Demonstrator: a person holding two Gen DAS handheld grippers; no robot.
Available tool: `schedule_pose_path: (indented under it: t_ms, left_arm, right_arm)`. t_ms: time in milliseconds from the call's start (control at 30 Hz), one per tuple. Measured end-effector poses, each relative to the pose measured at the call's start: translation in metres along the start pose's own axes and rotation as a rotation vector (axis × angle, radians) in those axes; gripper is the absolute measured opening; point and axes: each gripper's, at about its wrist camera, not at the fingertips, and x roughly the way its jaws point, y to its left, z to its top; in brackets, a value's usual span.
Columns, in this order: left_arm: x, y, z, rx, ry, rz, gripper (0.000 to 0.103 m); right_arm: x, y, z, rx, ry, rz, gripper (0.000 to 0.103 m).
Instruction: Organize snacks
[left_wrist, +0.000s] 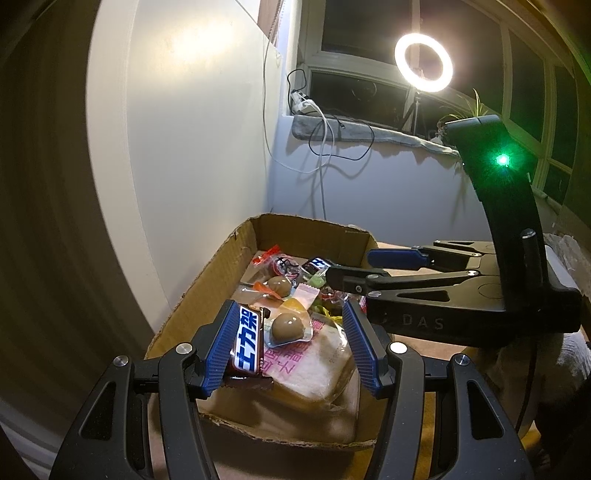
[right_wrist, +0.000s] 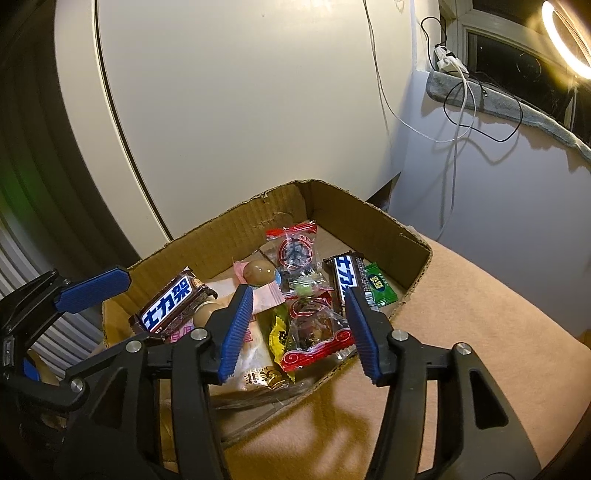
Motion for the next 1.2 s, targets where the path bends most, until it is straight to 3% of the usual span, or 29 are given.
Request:
schedule_pose_path:
  t_ms: [300, 400, 1200]
  left_arm:
    - [-0.002, 0.0, -0.002, -0.003, -0.002, 0.01, 0.058]
    - [-0.002, -0.001, -0.002, -0.002, -0.005, 0.017, 0.066]
    - [-0.039, -0.017, -0.031, -0.017, -0.045, 0.054, 0.076]
  right_arm:
    - [-0.01, -0.001, -0.002, 0.0, -0.024, -0.039, 0.081]
    - [-0.016, -0.004, -0.002, 0.008, -0.039, -0.047, 0.085]
    - [-0.087, -0.011, -0.054, 0.015, -0.098, -0.109, 0.088]
